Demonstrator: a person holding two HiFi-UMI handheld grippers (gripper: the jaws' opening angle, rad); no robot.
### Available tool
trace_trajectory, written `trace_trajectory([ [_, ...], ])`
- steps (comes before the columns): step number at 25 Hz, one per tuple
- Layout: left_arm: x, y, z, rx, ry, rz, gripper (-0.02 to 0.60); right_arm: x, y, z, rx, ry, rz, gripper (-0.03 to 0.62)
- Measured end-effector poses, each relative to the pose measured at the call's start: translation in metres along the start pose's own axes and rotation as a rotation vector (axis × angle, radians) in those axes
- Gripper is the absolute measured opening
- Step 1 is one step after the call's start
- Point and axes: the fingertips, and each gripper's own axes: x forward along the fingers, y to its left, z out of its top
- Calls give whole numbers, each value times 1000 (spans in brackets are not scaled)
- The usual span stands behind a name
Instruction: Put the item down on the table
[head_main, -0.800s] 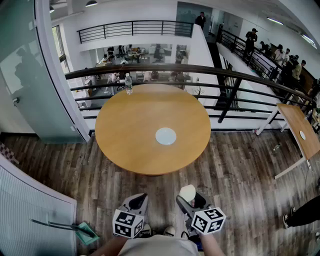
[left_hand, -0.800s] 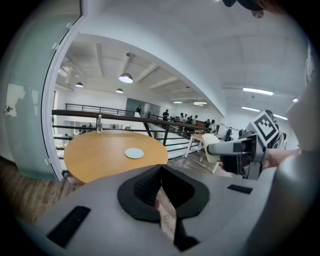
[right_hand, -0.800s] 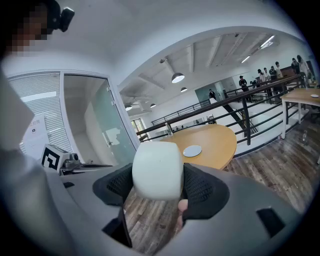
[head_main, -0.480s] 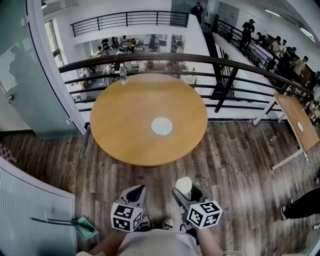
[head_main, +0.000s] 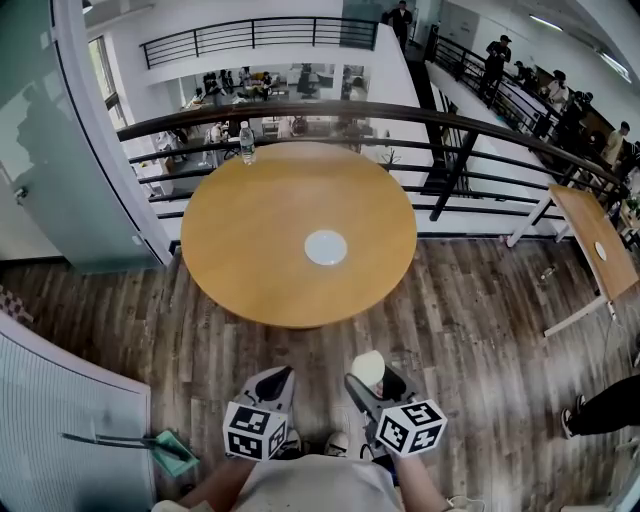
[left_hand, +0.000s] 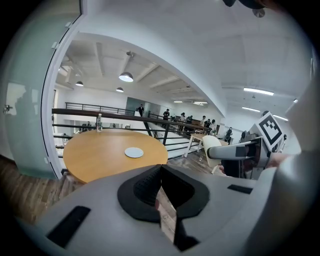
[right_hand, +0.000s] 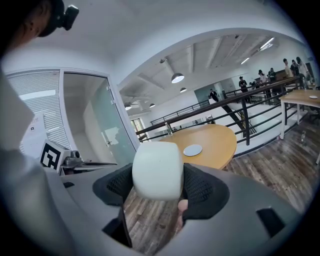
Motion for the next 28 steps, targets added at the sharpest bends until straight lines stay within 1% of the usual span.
trace_trajectory([
  [6,-2,0,-2,-1,0,-9,23,-1,5,-3,-24,6,2,310],
  [10,-7,14,0,1,-4,-4,23,-2,8,-6,-30,17,-19,310],
  [16,-18,30,3,4,-11,-24,23,-1,18,-7,-28,19,-52,310],
  [23,-30,50,-5,13,-3,-38,23,6,37,-11,-28,-6,-76,310],
  [28,-29,51,-12,7,10,-56,23,7,38,-18,-26,5,-87,310],
])
